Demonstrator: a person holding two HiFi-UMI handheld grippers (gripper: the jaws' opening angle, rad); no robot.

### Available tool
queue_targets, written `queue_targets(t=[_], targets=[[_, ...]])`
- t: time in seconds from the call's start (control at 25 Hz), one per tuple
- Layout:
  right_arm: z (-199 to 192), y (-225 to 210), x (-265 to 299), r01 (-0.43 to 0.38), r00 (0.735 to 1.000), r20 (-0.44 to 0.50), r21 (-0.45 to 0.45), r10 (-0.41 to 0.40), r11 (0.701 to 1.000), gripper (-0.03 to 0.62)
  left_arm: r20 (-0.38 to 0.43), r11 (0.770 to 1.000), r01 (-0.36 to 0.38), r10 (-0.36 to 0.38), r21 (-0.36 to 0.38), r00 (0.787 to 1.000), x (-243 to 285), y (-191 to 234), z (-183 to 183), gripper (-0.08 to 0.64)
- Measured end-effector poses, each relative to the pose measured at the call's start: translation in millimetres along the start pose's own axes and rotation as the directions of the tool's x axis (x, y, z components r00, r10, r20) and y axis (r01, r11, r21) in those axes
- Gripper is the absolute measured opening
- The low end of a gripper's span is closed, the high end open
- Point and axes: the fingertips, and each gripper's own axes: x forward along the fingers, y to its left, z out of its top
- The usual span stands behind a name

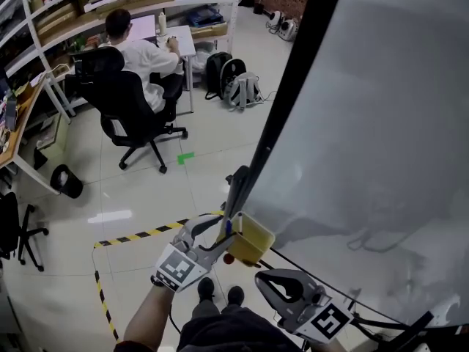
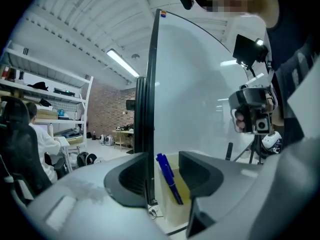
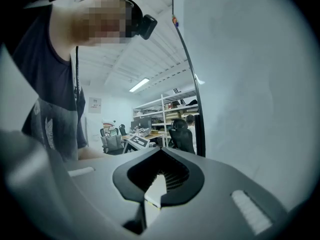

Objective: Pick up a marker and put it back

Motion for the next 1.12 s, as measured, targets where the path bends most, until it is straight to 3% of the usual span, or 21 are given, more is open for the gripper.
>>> queue_targets(t=[0.32,0.56,1.12], targets=[[-4,-8,10,0.048,0.999,-0.022,0.011,-0.048,0.999,0.0,0.052,0.994,0.098,-0.096,-0.046,0.994,10,-2,-8,0.186],[-1,-1,19,0.059,0.998,-0.024,0.022,-0.059,0.998,0.0,0.072,0.995,0.1,-0.099,-0.015,0.992,4,-2,2,0.093],[2,-1,12,0.051,0.999,-0.003,0.006,-0.051,0.999,0.0,0.108,0.995,0.099,-0.1,0.008,0.989,-1,-16,23,0.048]])
